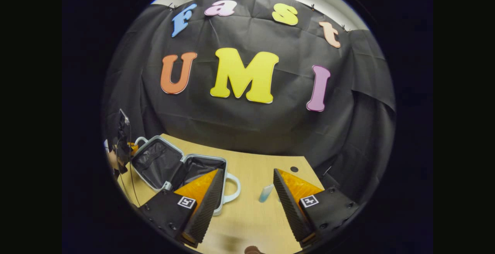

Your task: First open the suitcase, pack the skin care products into it, and then close the suitcase.

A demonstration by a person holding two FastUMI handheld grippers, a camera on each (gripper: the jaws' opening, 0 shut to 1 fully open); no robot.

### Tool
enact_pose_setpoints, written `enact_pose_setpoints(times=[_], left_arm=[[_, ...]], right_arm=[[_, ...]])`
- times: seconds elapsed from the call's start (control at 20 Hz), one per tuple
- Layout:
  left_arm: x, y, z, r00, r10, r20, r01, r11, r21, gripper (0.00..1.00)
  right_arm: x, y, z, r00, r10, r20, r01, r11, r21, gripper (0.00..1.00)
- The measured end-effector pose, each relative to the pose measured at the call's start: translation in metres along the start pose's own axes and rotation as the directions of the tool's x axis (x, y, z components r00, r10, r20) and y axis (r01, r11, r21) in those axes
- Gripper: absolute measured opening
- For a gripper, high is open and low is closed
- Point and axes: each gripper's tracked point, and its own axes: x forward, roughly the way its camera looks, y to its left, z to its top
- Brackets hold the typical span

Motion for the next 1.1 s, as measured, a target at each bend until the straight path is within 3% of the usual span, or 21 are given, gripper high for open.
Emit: enact_pose_setpoints(times=[0.15, 0.25, 0.3, 0.35, 0.4, 0.45, 0.5, 0.6, 0.65, 0.7, 0.95, 1.1], left_arm=[[0.012, 0.000, -0.023, 0.999, -0.031, -0.031, 0.029, 0.998, -0.058, 0.04], [0.015, 0.003, -0.034, 0.998, -0.032, -0.046, 0.031, 0.999, -0.040, 0.09], [0.015, 0.010, -0.040, 0.998, 0.005, -0.063, -0.006, 1.000, -0.017, 0.12], [0.017, 0.010, -0.041, 0.998, 0.003, -0.065, -0.004, 1.000, -0.009, 0.26], [0.017, 0.006, -0.038, 0.999, -0.022, -0.049, 0.021, 0.999, -0.029, 0.30], [0.013, 0.005, -0.033, 0.999, -0.032, -0.031, 0.030, 0.998, -0.048, 0.41], [0.011, 0.004, -0.027, 0.999, -0.032, -0.023, 0.031, 0.998, -0.054, 0.40], [0.005, -0.003, -0.021, 0.999, -0.033, -0.019, 0.032, 0.998, -0.058, 0.55], [-0.003, -0.008, -0.014, 0.999, -0.033, -0.010, 0.033, 0.998, -0.061, 0.75], [-0.011, -0.013, -0.004, 1.000, -0.030, 0.008, 0.030, 0.997, -0.070, 0.71], [-0.054, -0.058, 0.032, 0.997, -0.031, 0.071, 0.040, 0.992, -0.117, 0.95], [-0.082, -0.100, 0.044, 0.996, -0.042, 0.083, 0.050, 0.994, -0.092, 0.96]], right_arm=[[-0.002, 0.001, -0.001, 1.000, -0.006, -0.010, 0.006, 1.000, -0.006, 0.79], [-0.004, 0.001, 0.002, 1.000, -0.008, -0.002, 0.008, 1.000, -0.019, 0.80], [-0.003, 0.000, 0.002, 1.000, -0.008, 0.000, 0.008, 1.000, -0.022, 0.80], [-0.003, -0.001, 0.003, 1.000, -0.007, 0.002, 0.007, 1.000, -0.023, 0.80], [-0.003, -0.001, 0.003, 1.000, -0.006, 0.002, 0.006, 1.000, -0.023, 0.80], [-0.003, -0.002, 0.004, 1.000, -0.006, 0.004, 0.006, 1.000, -0.024, 0.79], [-0.003, -0.004, 0.004, 1.000, -0.006, 0.006, 0.007, 1.000, -0.025, 0.79], [-0.003, -0.010, 0.002, 1.000, -0.006, 0.008, 0.006, 1.000, -0.025, 0.80], [-0.002, -0.013, 0.000, 1.000, -0.007, 0.006, 0.007, 1.000, -0.023, 0.79], [-0.001, -0.017, 0.000, 1.000, -0.008, 0.006, 0.008, 1.000, -0.017, 0.79], [0.004, -0.040, -0.012, 1.000, 0.005, -0.007, -0.004, 1.000, 0.019, 0.79], [0.005, -0.060, -0.015, 1.000, 0.026, 0.007, -0.026, 1.000, 0.003, 0.80]])
